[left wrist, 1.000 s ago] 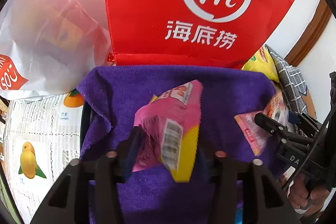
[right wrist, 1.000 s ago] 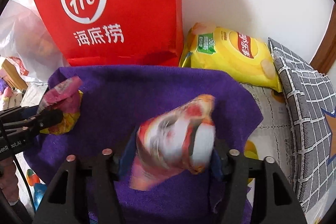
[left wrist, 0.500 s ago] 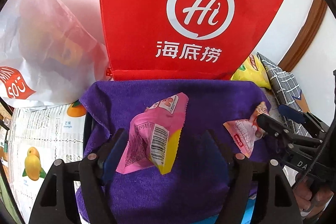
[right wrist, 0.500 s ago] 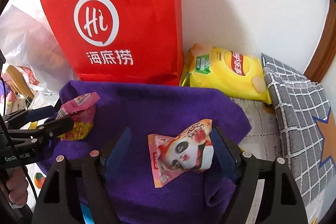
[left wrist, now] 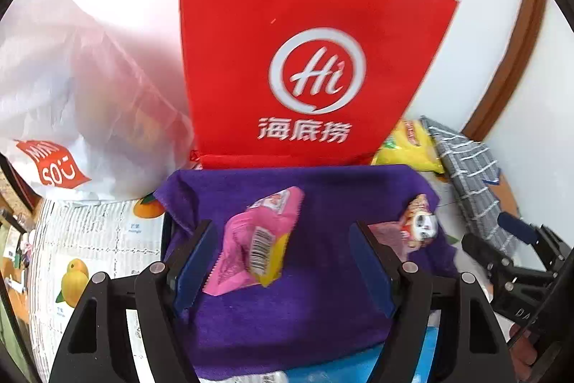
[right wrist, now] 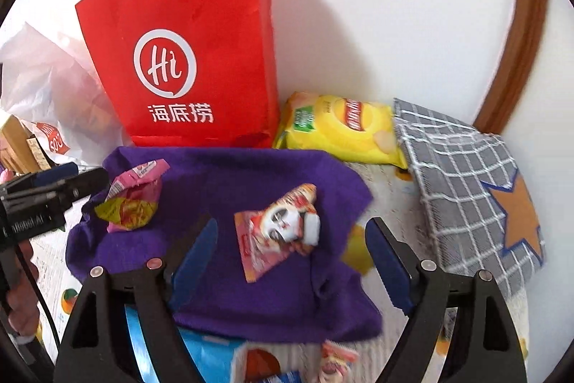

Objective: Organize snacks
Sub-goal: 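Open both tools to release the snacks onto the purple towel, then grasp the pink Lotso candy stick with the right tool while the left tool reaches the green snack bag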

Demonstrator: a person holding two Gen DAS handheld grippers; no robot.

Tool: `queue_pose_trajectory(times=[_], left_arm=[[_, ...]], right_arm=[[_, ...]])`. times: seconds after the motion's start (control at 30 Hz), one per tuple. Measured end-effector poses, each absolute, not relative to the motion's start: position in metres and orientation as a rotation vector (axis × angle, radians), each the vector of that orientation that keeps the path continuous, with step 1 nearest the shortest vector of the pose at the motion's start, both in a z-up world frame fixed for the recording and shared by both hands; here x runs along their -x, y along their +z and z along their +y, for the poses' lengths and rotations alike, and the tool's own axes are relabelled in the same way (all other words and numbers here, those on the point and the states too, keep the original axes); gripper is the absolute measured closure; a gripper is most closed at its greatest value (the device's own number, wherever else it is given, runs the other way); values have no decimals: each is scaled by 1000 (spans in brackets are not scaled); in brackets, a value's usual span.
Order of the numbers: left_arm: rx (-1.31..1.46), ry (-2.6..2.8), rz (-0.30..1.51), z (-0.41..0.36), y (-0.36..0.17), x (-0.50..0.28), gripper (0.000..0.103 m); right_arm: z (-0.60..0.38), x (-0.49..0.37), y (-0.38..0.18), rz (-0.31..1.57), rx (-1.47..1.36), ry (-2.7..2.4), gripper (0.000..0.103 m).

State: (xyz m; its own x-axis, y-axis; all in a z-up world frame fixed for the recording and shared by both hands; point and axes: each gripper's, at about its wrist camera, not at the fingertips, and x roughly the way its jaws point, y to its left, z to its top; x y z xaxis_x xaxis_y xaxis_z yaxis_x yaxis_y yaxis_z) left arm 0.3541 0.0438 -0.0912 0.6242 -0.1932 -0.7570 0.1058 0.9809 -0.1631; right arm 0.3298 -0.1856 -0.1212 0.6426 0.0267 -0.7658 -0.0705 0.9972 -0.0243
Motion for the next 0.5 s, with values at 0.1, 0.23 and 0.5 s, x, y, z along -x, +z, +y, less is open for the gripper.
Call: queue_pose_trajectory(times=[0.1, 0.23, 0.5], left_arm=[[89, -171, 852, 41, -79, -345, 29], [93, -177, 861, 39, -71, -331, 29], [87, -173, 870, 36, -64, -297, 29]], right_arm=[[-192, -315, -115, 876, 58, 30, 18], [-205, -290, -107, 838, 51, 7, 18], [-233, -252, -104, 821, -28, -14, 18]])
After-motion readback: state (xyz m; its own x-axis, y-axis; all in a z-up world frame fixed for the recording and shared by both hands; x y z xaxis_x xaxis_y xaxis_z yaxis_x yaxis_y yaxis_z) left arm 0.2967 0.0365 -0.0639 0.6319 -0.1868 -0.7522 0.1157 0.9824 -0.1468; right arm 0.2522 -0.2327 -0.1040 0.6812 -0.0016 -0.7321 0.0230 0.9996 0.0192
